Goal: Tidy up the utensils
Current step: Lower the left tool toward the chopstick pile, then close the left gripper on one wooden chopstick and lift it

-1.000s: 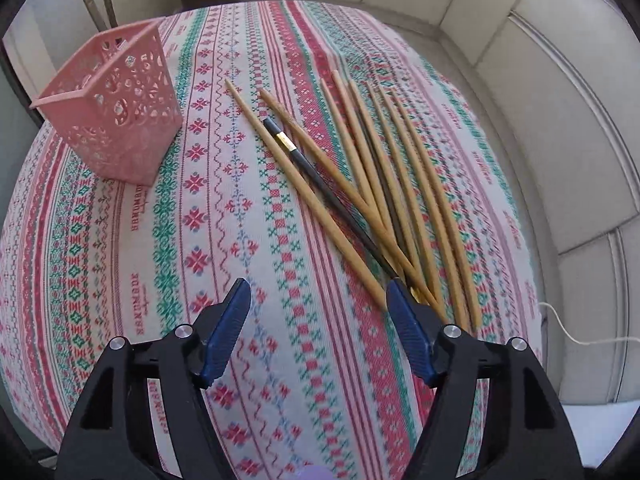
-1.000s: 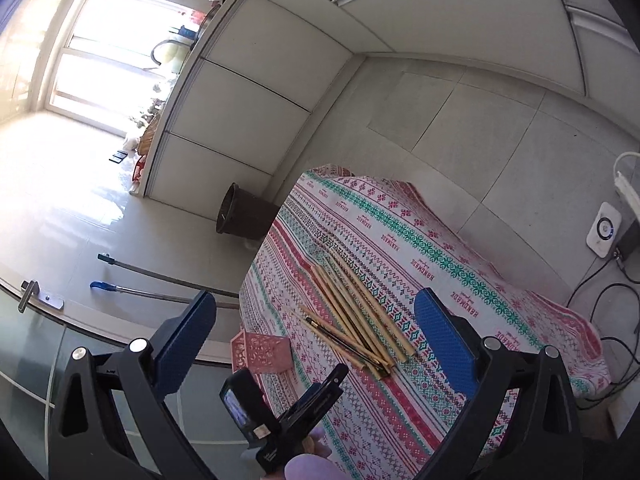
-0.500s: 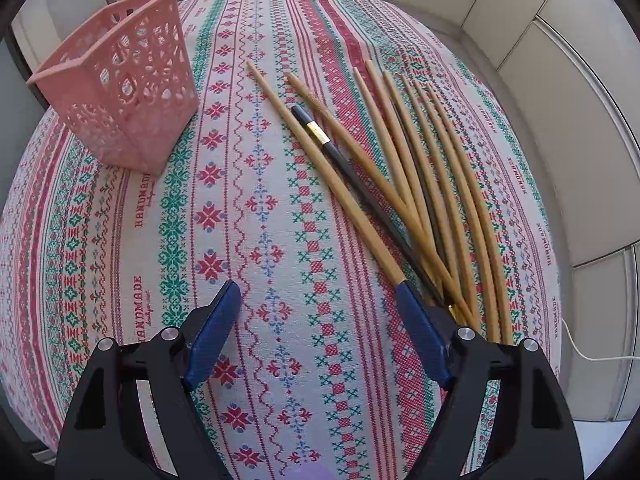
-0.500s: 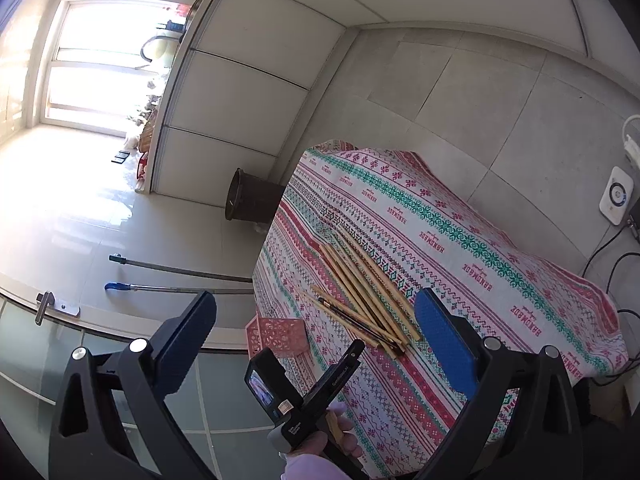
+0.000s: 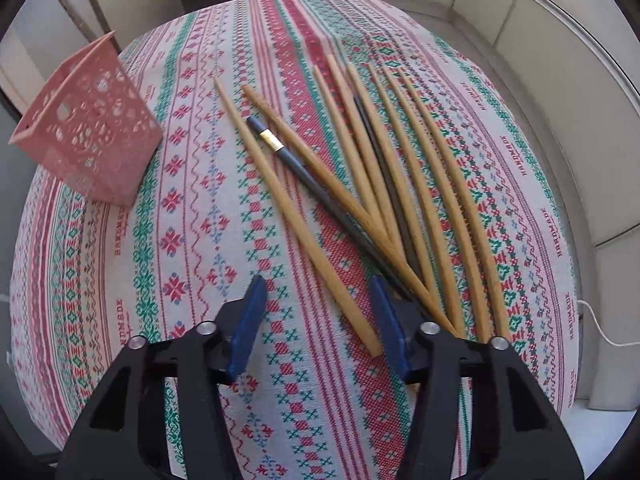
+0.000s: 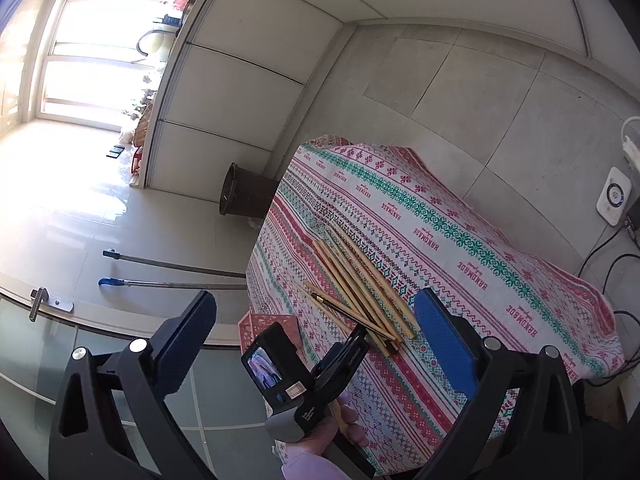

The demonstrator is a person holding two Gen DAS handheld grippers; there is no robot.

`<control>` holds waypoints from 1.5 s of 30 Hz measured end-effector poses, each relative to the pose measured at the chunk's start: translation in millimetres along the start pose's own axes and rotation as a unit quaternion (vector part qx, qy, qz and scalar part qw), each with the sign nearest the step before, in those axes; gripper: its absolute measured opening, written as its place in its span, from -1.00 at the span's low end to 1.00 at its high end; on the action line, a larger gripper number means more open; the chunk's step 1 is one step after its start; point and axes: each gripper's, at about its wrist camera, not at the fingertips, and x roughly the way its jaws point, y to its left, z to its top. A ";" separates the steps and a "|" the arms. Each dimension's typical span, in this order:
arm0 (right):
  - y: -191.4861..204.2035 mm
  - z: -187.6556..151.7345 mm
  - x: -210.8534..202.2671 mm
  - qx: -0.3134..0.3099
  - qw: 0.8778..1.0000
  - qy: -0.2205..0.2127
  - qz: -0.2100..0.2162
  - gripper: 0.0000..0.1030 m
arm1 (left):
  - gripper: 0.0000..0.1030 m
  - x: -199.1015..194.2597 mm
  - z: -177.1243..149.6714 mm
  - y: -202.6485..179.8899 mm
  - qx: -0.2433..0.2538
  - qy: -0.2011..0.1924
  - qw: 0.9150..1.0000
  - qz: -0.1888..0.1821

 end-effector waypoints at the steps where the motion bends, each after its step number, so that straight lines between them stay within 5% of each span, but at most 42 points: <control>1: -0.9 0.1 0.0 0.000 1.000 -0.001 -0.004 0.87 | -0.24 -0.5 0.1 -2.1 0.006 -0.001 1.000 -0.001; 6: -3.7 -1.5 4.5 -0.011 0.999 -0.003 -0.039 0.87 | -0.70 -13.4 -29.0 8.2 0.031 -0.022 0.999 -0.025; 12: 0.4 -9.3 15.2 -0.055 0.991 -0.022 -0.122 0.87 | -0.82 -38.8 -47.9 43.6 0.037 -0.036 0.997 -0.056; 22: 2.9 -20.6 40.3 -0.076 0.984 0.008 -0.161 0.87 | -0.85 -48.8 -101.8 63.9 0.045 0.039 0.995 -0.079; 25: 5.1 -24.4 43.9 -0.079 0.986 0.016 -0.149 0.87 | -0.56 -49.7 -115.8 68.6 0.041 0.071 0.993 -0.090; 26: 5.8 -24.6 43.8 -0.079 0.986 0.017 -0.146 0.87 | -0.35 -53.7 -112.7 68.7 0.040 0.062 0.994 -0.084; 31: 6.7 -24.4 44.3 -0.068 0.988 0.020 -0.135 0.87 | -0.31 -57.5 -59.8 49.4 0.067 0.000 0.997 -0.040; 38: 4.4 -13.8 47.8 -0.079 0.983 0.019 -0.164 0.87 | -0.27 1.0 19.6 38.3 0.051 0.020 0.999 -0.005; 40: 5.2 -6.4 57.4 -0.085 0.978 0.022 -0.187 0.87 | -0.45 4.1 31.8 35.1 0.057 0.016 0.998 -0.007; 42: 9.0 3.1 74.3 -0.097 0.972 0.026 -0.214 0.87 | -0.90 4.7 36.2 29.9 0.065 0.025 0.997 -0.019; 45: 14.8 14.2 114.8 -0.124 0.964 0.074 -0.225 0.87 | -0.90 3.3 29.2 19.5 0.097 0.005 0.995 0.002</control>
